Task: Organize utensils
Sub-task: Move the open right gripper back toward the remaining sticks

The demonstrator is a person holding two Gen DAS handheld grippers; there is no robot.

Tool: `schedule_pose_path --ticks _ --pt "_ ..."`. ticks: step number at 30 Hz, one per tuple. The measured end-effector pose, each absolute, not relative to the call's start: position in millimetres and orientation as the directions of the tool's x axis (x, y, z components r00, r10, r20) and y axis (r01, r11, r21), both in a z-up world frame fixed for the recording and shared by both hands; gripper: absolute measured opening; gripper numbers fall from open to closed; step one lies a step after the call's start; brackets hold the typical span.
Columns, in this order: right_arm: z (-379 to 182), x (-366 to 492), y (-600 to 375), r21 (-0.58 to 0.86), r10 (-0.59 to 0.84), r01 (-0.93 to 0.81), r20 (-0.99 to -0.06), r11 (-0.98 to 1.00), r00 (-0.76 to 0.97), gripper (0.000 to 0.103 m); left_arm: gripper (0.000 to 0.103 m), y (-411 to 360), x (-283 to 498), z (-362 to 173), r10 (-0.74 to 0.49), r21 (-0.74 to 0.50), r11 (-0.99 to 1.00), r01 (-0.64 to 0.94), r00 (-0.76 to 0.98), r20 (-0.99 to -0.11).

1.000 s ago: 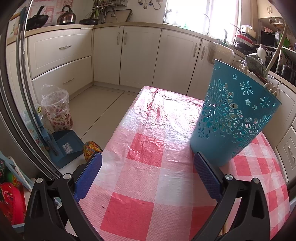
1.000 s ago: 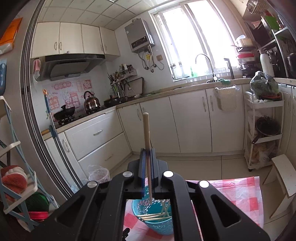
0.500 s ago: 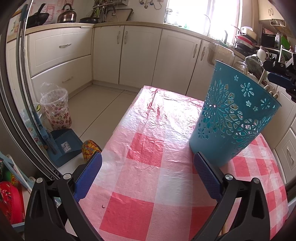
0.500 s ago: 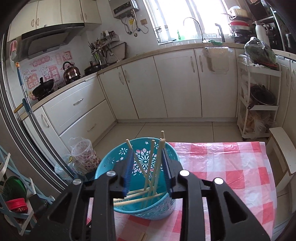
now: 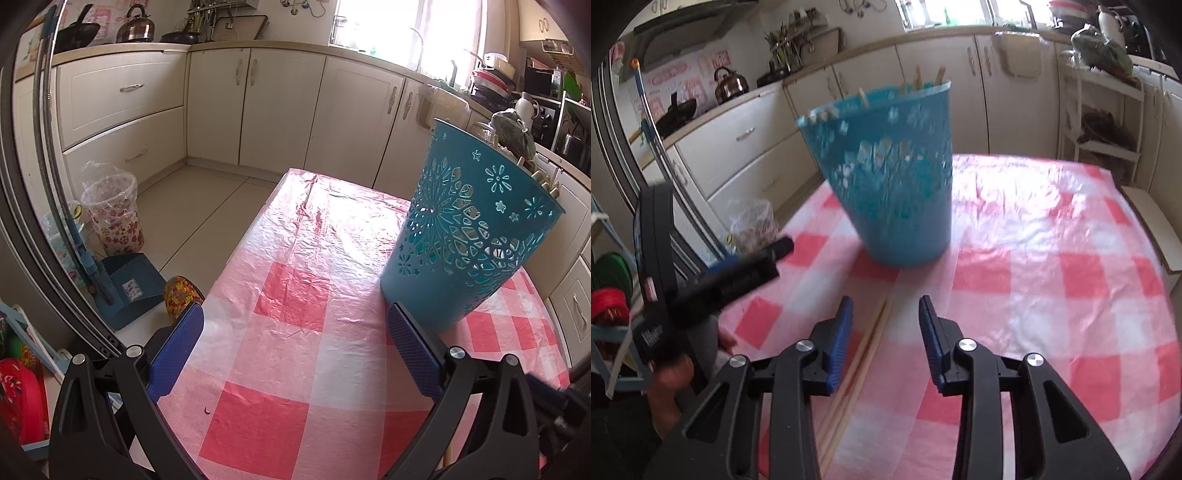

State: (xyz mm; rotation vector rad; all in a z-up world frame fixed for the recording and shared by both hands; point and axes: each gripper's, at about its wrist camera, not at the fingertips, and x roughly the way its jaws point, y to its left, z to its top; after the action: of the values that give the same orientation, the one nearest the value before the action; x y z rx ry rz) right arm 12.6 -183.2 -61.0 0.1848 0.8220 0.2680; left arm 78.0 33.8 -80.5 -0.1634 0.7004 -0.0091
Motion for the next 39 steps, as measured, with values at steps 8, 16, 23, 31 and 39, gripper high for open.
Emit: schedule_pose_path --ticks 8,16,23,31,39 --pt "-86 24 -157 0.187 0.254 -0.173 -0.770 0.967 0.585 0.019 0.095 37 79 -82 -0.069 -0.169 0.984 -0.053 0.761 -0.645" --pt "-93 16 -176 0.140 0.204 -0.153 -0.788 0.978 0.581 0.015 0.095 39 81 -83 -0.078 -0.177 0.983 -0.049 0.758 -0.647" --pt "-95 5 -228 0.142 0.144 -0.050 -0.786 0.989 0.602 0.012 0.095 25 78 -83 -0.088 -0.141 0.990 -0.007 0.746 -0.660" --pt "-95 0 -243 0.208 0.166 -0.003 -0.774 0.978 0.610 0.012 0.095 -45 33 -78 -0.167 -0.021 0.978 0.208 0.717 -0.677" --pt "-95 0 -253 0.281 0.213 0.017 -0.764 0.960 0.609 0.020 0.095 -77 33 -87 -0.120 0.031 0.977 0.211 0.664 -0.738"
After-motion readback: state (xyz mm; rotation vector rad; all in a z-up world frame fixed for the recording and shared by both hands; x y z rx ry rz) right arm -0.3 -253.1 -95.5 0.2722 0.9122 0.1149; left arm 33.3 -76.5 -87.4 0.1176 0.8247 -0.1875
